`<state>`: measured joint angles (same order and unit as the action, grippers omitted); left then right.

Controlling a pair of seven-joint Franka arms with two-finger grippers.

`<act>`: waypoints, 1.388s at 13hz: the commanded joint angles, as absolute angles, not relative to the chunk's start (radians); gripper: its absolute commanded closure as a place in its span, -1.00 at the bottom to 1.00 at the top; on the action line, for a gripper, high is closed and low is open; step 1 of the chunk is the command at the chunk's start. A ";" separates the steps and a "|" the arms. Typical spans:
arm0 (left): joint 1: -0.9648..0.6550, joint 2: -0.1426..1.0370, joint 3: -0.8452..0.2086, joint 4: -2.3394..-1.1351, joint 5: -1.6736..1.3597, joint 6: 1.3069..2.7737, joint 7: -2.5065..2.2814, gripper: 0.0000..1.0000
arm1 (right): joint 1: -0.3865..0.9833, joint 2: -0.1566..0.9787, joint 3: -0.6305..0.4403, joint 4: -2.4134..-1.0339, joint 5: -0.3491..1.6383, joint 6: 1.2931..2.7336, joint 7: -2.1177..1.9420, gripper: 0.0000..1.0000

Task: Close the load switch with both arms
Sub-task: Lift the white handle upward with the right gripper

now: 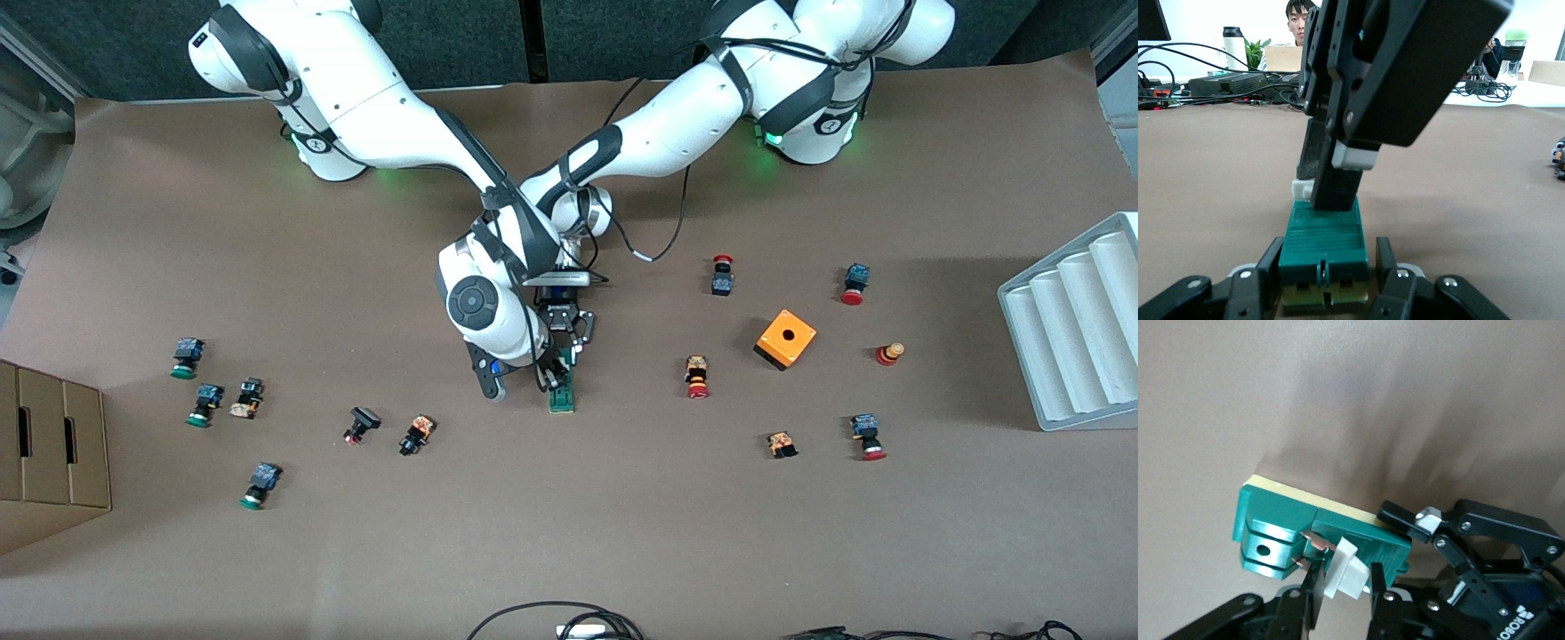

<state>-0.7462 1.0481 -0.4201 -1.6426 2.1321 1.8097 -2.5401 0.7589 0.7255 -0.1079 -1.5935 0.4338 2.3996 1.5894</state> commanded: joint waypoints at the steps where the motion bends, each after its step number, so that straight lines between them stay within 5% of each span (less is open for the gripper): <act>1: -0.761 1.068 -0.416 -1.628 2.129 1.807 -2.534 -0.22 | 0.727 0.736 -0.103 -1.529 0.451 2.364 1.571 0.45; 18: -0.769 1.063 -0.388 -1.649 2.131 1.799 -2.537 -0.15 | 0.692 0.791 -0.103 -1.407 0.456 2.287 1.578 0.61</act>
